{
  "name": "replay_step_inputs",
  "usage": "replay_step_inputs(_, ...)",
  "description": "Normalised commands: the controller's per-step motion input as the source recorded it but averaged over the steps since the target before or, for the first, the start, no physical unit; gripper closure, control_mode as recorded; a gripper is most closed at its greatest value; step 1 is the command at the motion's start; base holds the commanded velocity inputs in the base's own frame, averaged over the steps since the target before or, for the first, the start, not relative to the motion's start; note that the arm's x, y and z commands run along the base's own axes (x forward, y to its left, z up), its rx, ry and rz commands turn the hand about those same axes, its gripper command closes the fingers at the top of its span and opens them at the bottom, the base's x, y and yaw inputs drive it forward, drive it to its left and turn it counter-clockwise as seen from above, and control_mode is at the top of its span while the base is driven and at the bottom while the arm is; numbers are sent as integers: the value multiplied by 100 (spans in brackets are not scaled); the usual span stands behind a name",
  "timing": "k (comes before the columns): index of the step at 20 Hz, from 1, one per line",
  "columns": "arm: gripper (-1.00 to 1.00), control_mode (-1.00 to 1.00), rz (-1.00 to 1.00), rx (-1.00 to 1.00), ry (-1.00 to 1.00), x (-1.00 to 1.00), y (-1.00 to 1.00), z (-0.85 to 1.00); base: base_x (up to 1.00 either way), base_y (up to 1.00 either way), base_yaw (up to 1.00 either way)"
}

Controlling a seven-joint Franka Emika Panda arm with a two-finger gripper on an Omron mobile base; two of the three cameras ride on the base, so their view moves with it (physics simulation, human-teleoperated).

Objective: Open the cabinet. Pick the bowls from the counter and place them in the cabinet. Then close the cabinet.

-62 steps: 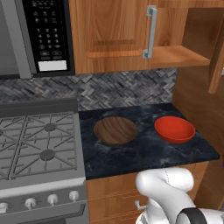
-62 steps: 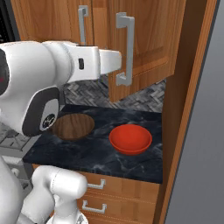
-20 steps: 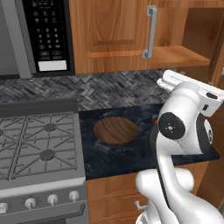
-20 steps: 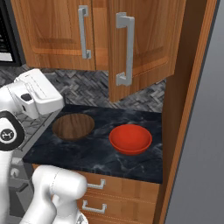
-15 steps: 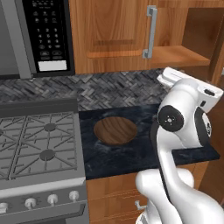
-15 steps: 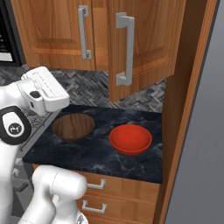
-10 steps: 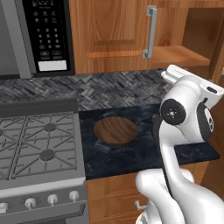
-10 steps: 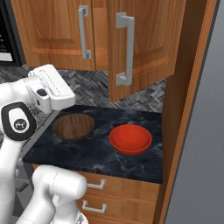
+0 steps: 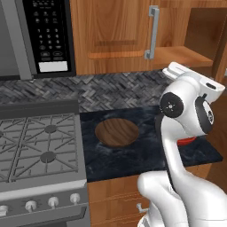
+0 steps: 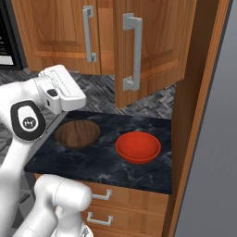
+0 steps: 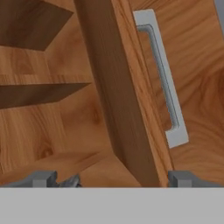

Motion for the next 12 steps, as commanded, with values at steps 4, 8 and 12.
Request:
replay_step_inputs(4, -100, -100, 0, 0, 0, 24, -12, 0, 0, 0, 0)
replay_step_inputs(8, -100, -100, -2, 0, 0, 19, -18, 0, 0, 0, 0)
replay_step_inputs(12, -100, -100, -5, 0, 0, 24, -28, -2, 0, 0, 0)
